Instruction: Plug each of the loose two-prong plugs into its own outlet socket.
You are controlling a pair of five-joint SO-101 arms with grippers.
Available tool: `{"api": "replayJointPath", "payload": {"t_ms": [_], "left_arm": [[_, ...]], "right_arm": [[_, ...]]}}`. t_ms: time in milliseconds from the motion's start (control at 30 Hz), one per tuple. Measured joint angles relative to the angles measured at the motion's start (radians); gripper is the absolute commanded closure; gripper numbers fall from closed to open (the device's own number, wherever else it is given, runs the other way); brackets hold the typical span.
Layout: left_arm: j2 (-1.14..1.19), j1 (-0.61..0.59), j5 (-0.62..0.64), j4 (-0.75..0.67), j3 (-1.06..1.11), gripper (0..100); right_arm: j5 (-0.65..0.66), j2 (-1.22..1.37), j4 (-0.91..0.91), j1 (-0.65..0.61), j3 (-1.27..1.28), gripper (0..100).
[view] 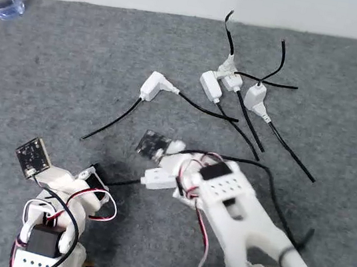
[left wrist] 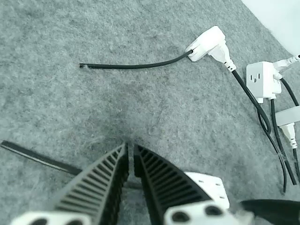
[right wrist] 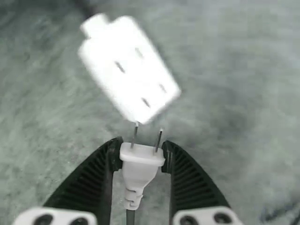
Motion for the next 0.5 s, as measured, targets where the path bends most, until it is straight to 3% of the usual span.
{"api": "replayJointPath", "payload": {"t_ms": [167, 300, 500], "left_arm": [[0.0, 0.0, 0.0, -0.009, 0.0, 98], [0.0, 0.012, 0.0, -0.123, 0.0, 98], [0.0, 0.193, 0.112, -0.282, 0.0, 98]], "right_arm": [[-0.032, -0.216, -0.003, 0.002, 0.106, 99.1], [-0.06, -0.384, 0.117, 0.006, 0.107, 99.1], [-0.104, -0.572, 0.35, -0.054, 0.005, 99.1]]}}
